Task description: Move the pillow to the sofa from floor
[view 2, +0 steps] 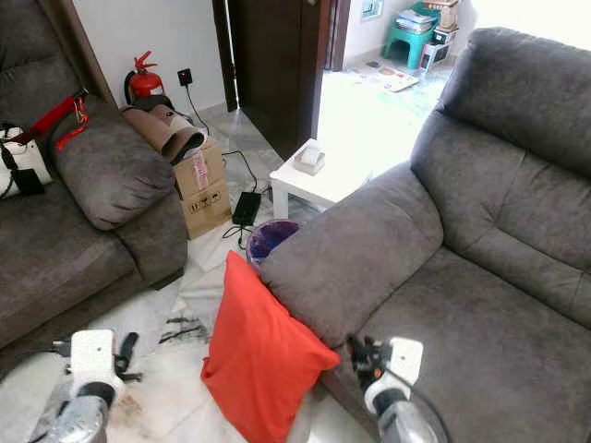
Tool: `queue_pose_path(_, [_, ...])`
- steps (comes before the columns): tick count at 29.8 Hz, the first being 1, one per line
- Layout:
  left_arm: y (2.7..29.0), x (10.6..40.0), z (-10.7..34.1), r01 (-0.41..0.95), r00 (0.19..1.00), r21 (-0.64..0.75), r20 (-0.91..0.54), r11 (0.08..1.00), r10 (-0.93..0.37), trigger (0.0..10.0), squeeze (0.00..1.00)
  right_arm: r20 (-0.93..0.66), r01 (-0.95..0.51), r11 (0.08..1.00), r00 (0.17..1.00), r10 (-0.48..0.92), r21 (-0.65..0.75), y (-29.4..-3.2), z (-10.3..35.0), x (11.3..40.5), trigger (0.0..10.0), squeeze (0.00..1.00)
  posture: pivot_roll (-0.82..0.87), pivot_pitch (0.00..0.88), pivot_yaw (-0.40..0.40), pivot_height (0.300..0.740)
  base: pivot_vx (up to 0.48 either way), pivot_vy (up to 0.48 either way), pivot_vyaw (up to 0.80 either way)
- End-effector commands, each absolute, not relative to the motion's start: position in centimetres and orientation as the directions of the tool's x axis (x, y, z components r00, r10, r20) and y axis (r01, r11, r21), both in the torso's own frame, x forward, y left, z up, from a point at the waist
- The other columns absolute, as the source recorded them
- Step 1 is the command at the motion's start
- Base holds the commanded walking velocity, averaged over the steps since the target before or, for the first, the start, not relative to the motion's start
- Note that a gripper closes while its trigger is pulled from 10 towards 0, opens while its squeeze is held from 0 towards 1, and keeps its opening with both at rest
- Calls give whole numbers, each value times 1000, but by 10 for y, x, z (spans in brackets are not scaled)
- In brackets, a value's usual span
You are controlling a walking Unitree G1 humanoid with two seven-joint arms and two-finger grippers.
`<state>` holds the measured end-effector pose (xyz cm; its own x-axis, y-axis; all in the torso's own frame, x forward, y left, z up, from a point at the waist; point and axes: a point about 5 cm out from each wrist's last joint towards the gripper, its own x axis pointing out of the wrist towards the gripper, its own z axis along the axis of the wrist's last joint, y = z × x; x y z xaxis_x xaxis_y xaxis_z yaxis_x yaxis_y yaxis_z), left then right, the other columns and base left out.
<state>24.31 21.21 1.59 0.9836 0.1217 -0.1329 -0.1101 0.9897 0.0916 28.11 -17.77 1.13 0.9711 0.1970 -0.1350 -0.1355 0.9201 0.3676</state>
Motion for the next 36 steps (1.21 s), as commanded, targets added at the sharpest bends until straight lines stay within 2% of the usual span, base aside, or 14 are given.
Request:
queue_pose_path(1, [215, 242, 28, -91, 992, 119, -72, 989, 100, 10000, 0, -71, -161, 920, 977, 199, 358, -174, 21, 285, 10000, 0, 44, 119, 24, 740, 0, 0, 0])
queue_pose_path(3, [214, 241, 39, -82, 996, 159, -19, 984, 86, 10000, 0, -36, -175, 921, 979, 200, 348, -168, 27, 287, 10000, 0, 55, 117, 19, 740, 0, 0, 0])
queue_pose_path(7, [216, 239, 41, -94, 995, 163, -20, 982, 98, 10000, 0, 10, -190, 918, 980, 199, 350, -164, 35, 290, 10000, 0, 61, 111, 21, 740, 0, 0, 0])
queue_pose_path(14, [217, 243, 48, -107, 993, 117, -26, 987, 111, 10000, 0, 37, -191, 914, 981, 191, 357, -167, 44, 296, 10000, 0, 63, 142, 5, 740, 0, 0, 0])
queue_pose_path(15, [216, 244, 48, -108, 993, 104, -29, 989, 112, 10000, 0, 45, -195, 915, 980, 192, 354, -167, 46, 296, 10000, 1000, 66, 143, 4, 740, 0, 0, 0])
queue_pose_path(30, [216, 245, 53, -76, 996, 120, -37, 990, 81, 10000, 0, 26, -267, 919, 962, 271, 291, -160, 43, 289, 10000, 1000, 65, 176, 4, 740, 0, 0, 0])
queue_pose_path(31, [215, 245, 53, -68, 996, 123, -41, 990, 73, 10000, 0, 17, -262, 924, 963, 268, 280, -160, 42, 289, 10000, 655, 65, 177, 5, 740, 0, 0, 0])
queue_pose_path(32, [215, 245, 53, -62, 997, 126, -43, 990, 68, 10000, 0, 15, -259, 925, 964, 265, 280, -159, 42, 289, 10000, 655, 65, 177, 5, 740, 0, 0, 0])
queue_pose_path(33, [215, 246, 53, -60, 997, 131, -45, 990, 66, 10000, 0, 15, -257, 925, 964, 264, 280, -159, 42, 289, 10000, 0, 64, 179, 4, 740, 0, 0, 0])
queue_pose_path(36, [214, 247, 53, -59, 996, 126, -52, 990, 66, 10000, 0, 20, -254, 924, 966, 259, 286, -159, 43, 289, 10000, 0, 64, 180, 5, 740, 0, 0, 0])
